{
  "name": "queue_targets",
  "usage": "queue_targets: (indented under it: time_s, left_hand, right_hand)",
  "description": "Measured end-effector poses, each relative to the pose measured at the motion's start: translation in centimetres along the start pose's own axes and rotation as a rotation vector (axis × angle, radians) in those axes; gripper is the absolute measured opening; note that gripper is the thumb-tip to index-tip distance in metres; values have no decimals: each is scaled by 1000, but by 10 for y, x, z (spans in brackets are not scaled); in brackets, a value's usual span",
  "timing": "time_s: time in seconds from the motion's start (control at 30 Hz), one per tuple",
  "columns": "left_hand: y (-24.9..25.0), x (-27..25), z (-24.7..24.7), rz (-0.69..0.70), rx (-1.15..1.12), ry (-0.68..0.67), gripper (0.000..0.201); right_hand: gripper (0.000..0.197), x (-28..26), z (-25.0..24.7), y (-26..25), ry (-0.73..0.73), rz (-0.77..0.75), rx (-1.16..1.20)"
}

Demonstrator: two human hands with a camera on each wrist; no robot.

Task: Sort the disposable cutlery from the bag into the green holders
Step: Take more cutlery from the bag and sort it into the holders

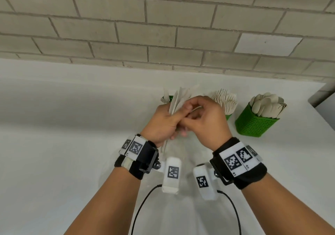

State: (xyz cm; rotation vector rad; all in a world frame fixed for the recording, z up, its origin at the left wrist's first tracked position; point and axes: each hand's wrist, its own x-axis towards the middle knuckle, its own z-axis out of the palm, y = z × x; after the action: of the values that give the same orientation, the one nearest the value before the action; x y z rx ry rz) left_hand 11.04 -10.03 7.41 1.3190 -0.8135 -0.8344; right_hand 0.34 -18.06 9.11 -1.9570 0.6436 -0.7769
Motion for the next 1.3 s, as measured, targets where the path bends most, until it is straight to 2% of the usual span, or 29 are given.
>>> queue_targets:
  time_s: [0.03,0.1,0.13,0.17,0.2,0.27,0.33,0.4,0.53,0.63,0.7,0.73,0.8,0.87,0.93,1.0,1.13,1.23,1.3]
  left_hand:
    - [-2,4,-5,-11,34,117,31]
    - [0,16,-14,2,6,347,38]
    - [6,21,-16,40,-45,394,43]
    - [14,26,-16,93,-91,392,45]
    - [23,31,-13,150,-118,354,46]
    - [42,39,-4,249,-67,261,47]
    - [58,49,3,304,45,216,49]
    - [66,63,3,299,70,211,49]
    - [58,84,-5,203,73,161,44]
    - [41,90,-12,102,170,125,37]
    - [30,92,-19,89,207,130,33]
    - [28,92,-22,86,211,138,35]
    - [28,91,-25,61,157,159,36]
    - [31,90,-27,39,70,168,37]
    - [31,88,-32,41,82,163,36]
    - [28,85,-36,45,170,158,33]
    - [26,73,-41,108,408,150,25]
    - [33,47,-54,200,336,268,21]
    - [31,17,-62,180,391,317,21]
  right_hand:
    - [47,-1,-1,5,-29,-8,-71]
    - [64,-5,0,9,-200,91,-144]
    - [66,-6,3,9,-291,136,-187]
    - [63,-6,7,7,-318,122,-228]
    - [57,-2,11,6,-282,70,-260]
    - [40,15,16,0,-122,-41,-297]
    - [33,39,12,-7,-8,-49,-290]
    - [33,61,5,-11,26,-34,-252]
    - [11,84,3,-1,-32,-23,-292]
    - [17,85,7,11,-206,48,-430]
    - [13,83,9,14,-229,52,-449]
    - [8,82,10,14,-198,30,-427]
    - [30,82,12,16,-66,-35,-380]
    - [41,83,15,20,36,-165,-356]
    - [34,81,20,26,19,-309,-418]
    - [23,81,22,34,-47,-364,-483]
    - [16,81,17,32,10,-348,-455]
    - [17,69,8,23,76,-325,-411]
    - [13,50,3,19,14,-260,-299]
